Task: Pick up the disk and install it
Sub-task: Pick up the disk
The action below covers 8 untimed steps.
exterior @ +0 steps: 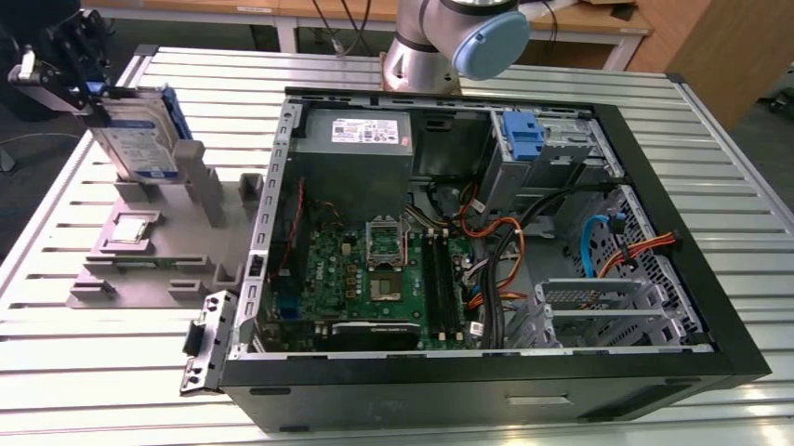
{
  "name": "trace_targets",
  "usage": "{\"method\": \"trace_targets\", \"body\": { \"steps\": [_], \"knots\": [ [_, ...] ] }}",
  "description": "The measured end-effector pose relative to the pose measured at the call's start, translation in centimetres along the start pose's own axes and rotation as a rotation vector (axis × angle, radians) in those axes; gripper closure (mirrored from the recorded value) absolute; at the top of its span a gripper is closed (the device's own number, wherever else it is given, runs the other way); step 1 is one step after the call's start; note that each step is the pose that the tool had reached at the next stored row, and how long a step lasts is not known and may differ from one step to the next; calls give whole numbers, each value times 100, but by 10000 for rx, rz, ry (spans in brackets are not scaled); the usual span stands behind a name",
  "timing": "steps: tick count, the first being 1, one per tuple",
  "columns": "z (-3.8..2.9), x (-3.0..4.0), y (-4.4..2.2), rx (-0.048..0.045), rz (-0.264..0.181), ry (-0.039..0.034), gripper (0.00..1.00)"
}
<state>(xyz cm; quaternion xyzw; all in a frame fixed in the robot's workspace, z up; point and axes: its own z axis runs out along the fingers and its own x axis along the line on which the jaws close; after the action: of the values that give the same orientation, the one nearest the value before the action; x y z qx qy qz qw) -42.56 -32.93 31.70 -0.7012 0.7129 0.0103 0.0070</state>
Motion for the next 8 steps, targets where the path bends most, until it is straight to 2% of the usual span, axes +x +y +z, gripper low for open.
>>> {"method": "trace_targets", "body": {
  "steps": [8],
  "knots": [
    [-75,-2,1,-1,0,8,63]
  ]
}}
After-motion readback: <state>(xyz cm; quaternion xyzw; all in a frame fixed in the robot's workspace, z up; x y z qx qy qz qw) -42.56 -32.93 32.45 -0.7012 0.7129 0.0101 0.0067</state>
